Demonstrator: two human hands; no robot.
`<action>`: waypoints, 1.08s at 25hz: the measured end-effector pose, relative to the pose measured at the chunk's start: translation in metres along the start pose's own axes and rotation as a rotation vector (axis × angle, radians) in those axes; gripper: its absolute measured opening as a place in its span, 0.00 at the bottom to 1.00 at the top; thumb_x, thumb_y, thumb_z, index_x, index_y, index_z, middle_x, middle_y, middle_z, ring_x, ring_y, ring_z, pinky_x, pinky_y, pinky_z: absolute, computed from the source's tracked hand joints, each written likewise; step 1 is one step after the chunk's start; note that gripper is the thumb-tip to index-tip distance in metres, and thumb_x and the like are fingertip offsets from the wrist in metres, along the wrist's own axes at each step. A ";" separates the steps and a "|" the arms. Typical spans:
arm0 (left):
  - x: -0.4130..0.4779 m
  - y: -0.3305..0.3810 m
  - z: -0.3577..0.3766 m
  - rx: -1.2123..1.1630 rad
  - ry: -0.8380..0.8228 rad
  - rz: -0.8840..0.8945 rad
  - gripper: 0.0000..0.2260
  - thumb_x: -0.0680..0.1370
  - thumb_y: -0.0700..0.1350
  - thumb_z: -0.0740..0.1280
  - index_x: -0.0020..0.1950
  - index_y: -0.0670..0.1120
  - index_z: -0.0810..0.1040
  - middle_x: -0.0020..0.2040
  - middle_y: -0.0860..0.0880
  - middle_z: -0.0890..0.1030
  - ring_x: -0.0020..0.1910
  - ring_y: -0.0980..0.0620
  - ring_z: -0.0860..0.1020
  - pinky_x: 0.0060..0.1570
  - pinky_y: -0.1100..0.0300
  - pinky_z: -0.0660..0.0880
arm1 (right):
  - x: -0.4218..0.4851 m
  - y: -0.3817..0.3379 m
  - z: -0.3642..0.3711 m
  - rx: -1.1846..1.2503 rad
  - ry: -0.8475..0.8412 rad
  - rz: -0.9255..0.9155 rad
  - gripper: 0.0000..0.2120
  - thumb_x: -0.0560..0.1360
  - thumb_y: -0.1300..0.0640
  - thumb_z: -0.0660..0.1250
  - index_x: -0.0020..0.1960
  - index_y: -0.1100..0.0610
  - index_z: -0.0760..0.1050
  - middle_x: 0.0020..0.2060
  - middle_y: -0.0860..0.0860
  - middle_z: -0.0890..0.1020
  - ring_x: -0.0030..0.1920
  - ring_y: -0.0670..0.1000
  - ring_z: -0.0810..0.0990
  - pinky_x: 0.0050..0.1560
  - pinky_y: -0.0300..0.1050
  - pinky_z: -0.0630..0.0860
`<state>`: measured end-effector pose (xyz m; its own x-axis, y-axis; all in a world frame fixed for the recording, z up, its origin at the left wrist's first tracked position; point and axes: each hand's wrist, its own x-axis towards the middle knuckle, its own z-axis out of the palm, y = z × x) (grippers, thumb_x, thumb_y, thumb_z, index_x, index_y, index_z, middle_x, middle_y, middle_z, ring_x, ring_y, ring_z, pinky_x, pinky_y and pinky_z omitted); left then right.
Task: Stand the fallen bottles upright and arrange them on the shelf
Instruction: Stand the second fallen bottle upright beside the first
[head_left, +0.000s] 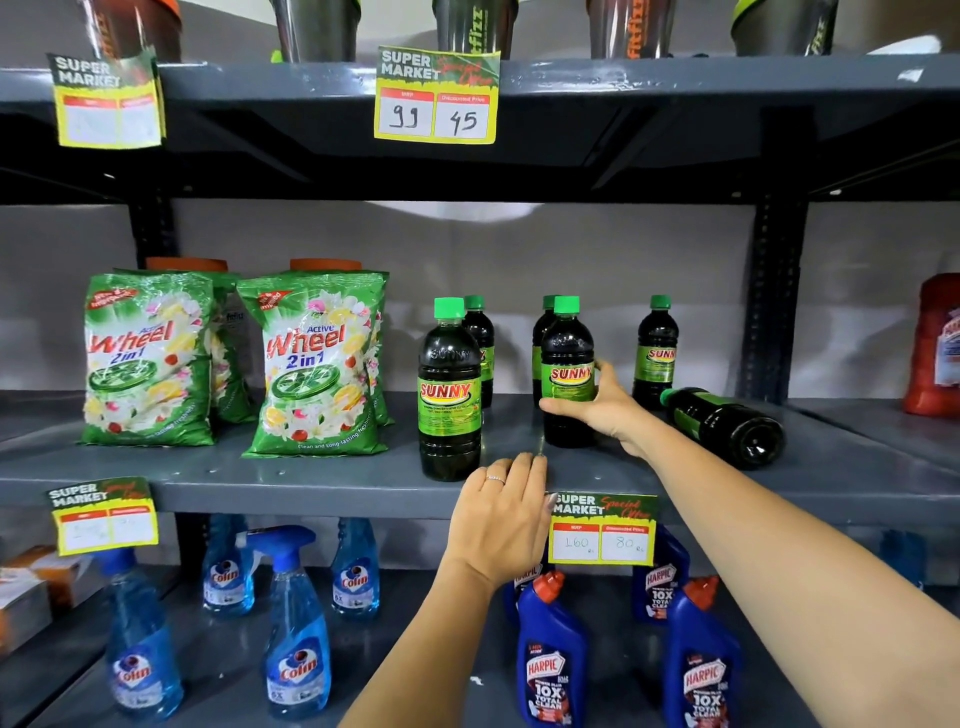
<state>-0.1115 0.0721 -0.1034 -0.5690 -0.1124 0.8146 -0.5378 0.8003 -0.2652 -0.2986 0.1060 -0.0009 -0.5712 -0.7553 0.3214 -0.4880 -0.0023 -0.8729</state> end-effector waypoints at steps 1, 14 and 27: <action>0.000 0.001 -0.002 0.015 -0.018 -0.006 0.22 0.81 0.51 0.51 0.60 0.41 0.78 0.52 0.44 0.83 0.45 0.44 0.80 0.42 0.53 0.75 | -0.002 -0.001 0.000 0.002 -0.009 -0.002 0.46 0.64 0.53 0.81 0.74 0.54 0.59 0.64 0.50 0.76 0.63 0.52 0.74 0.64 0.48 0.70; -0.001 0.003 -0.009 -0.037 0.013 -0.007 0.19 0.81 0.50 0.53 0.52 0.43 0.80 0.46 0.46 0.83 0.42 0.46 0.80 0.39 0.54 0.74 | -0.060 -0.008 -0.003 -0.037 -0.018 -0.071 0.41 0.60 0.46 0.81 0.67 0.50 0.64 0.58 0.47 0.79 0.58 0.49 0.78 0.61 0.50 0.75; 0.011 0.034 -0.024 -0.233 0.293 0.157 0.21 0.75 0.42 0.60 0.67 0.40 0.72 0.67 0.43 0.73 0.68 0.42 0.70 0.63 0.50 0.66 | -0.069 -0.042 -0.094 -0.268 0.438 -0.212 0.19 0.73 0.45 0.68 0.61 0.50 0.73 0.42 0.45 0.81 0.49 0.51 0.79 0.46 0.44 0.70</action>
<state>-0.1208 0.1117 -0.0916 -0.4133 0.1676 0.8951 -0.2840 0.9102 -0.3015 -0.3003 0.2202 0.0482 -0.6353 -0.4128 0.6527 -0.7404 0.0854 -0.6667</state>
